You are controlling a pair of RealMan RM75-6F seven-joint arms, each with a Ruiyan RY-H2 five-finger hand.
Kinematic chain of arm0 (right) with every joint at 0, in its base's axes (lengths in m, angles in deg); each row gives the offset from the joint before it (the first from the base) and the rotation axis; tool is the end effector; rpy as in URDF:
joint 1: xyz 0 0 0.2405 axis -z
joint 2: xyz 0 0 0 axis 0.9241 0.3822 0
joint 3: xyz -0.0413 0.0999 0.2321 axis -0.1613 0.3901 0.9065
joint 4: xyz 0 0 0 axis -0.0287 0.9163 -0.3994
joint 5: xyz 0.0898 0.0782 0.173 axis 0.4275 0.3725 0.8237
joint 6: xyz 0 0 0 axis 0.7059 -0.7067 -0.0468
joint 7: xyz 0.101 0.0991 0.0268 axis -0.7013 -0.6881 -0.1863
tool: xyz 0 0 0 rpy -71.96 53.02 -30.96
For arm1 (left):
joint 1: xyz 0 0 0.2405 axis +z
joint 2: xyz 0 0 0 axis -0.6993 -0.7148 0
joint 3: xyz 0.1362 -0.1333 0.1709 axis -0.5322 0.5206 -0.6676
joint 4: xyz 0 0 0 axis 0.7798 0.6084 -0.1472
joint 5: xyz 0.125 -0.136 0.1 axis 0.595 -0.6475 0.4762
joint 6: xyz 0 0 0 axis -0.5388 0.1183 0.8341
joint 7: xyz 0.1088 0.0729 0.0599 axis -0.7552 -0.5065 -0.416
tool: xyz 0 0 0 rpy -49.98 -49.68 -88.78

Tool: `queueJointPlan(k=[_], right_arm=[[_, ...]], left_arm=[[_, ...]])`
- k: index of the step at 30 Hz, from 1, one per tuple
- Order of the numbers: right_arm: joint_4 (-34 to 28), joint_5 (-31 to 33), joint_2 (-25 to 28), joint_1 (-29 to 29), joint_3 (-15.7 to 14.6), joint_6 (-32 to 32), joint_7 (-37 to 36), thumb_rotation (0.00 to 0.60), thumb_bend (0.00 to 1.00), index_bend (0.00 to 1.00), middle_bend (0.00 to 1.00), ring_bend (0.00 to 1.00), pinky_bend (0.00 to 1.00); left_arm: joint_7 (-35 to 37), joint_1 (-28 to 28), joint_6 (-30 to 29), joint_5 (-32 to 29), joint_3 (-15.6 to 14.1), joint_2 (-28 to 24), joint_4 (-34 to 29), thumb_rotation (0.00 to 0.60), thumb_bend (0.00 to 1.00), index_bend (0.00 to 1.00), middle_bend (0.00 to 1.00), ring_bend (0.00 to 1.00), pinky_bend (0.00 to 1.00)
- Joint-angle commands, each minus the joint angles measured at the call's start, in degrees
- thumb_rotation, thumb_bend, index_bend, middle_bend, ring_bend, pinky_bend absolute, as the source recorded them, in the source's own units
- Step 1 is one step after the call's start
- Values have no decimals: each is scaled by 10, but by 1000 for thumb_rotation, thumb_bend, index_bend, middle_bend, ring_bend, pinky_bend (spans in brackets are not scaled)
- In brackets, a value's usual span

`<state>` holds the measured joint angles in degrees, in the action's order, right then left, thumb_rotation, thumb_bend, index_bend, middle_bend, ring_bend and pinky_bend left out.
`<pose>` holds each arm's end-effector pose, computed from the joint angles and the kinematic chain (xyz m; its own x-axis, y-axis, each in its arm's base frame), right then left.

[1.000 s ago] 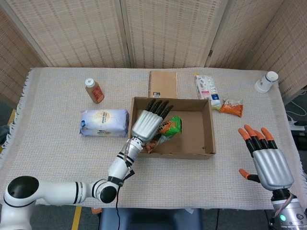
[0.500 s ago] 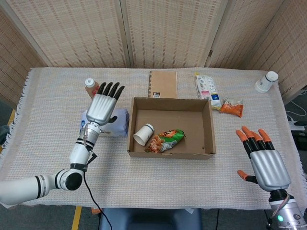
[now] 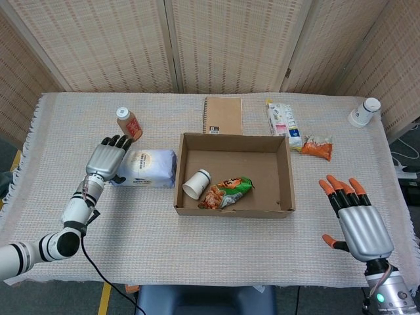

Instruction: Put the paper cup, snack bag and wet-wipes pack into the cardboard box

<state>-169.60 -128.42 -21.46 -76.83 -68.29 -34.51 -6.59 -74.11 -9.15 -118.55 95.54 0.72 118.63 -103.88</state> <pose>-0.1755 -0.1786 0.1848 0.5006 -0.1306 0.8558 -0.8657 -0.0849 0.4934 -0.1514 0.4099 0.0824 0.6593 0.2728 0.7006 0.7516 -0.2124 -0.6245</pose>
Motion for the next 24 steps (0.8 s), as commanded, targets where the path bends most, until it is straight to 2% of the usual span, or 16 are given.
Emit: queueJointPlan(k=[1,6,17,24], right_arm=[[0,6,-2,-2,2,-1,3,600,80,46,0,0,0],[0,15,-3,-5,4,-1,5,600,81,46,0,0,0],[0,30,-5,-10,6,-1,10,600,81,46,0,0,0],[0,28,-4,-11,4,-2,8,600,81,47,0,0,0]], left_arm=[[0,-23,24,-38,-13,0,0,600,164,0,0,0,116],[23,-44,33,-85,-14,19,1,600,162,0,0,0,116],[27,-84,28,-89,-34,76,66,600,157,0,0,0,120],[21,-89,22,-99,-57,78,88,600,157,0,0,0,112]])
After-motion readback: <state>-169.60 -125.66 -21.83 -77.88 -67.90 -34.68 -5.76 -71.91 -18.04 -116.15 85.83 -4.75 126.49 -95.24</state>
